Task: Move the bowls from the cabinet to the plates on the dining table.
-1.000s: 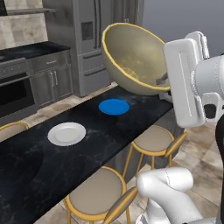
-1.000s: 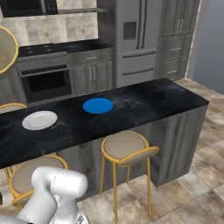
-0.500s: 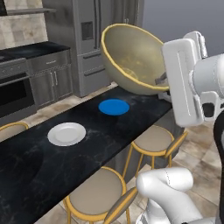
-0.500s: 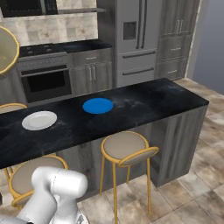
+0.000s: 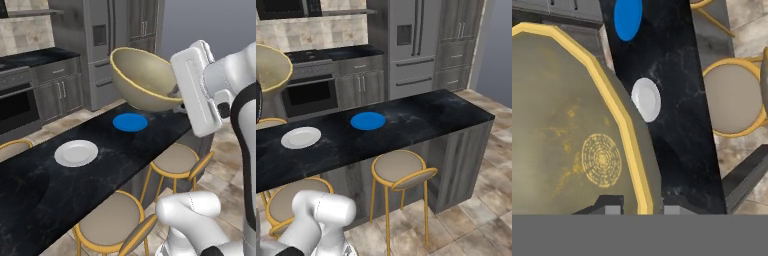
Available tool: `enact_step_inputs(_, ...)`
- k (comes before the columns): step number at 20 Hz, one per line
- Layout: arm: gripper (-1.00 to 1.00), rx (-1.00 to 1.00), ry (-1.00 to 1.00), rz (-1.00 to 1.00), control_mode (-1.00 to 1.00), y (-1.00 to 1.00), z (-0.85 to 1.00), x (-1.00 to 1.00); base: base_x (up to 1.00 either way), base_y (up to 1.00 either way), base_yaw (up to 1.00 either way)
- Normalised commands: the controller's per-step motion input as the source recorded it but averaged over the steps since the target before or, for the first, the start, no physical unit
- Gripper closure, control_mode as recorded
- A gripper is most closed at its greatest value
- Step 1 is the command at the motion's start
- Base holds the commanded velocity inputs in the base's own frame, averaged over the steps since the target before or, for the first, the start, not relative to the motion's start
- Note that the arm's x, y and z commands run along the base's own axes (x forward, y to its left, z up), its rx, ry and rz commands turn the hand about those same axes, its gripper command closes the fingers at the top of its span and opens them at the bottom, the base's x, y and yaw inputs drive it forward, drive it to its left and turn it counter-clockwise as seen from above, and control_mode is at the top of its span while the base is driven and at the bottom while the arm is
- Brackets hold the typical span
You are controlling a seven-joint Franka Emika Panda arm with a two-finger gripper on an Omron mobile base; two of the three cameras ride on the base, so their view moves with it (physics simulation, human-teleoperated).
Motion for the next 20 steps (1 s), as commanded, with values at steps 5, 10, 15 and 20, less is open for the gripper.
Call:
enact_step_inputs(5,1.00,-0.14,0.11,0.11,-1.00,0.02,-0.34,0.22,0.00,0.00,0.00)
enact_step_inputs(10,1.00,-0.16,0.07,0.11,-1.00,0.05,-0.40,0.24,0.00,0.00,0.00)
enact_step_inputs(15,1.00,-0.12,0.01,0.13,-1.00,0.08,-0.53,0.27,0.00,0.00,0.00)
enact_step_inputs(20,1.00,-0.06,-0.03,0.16,-1.00,0.11,-0.50,0.29,0.00,0.00,0.00)
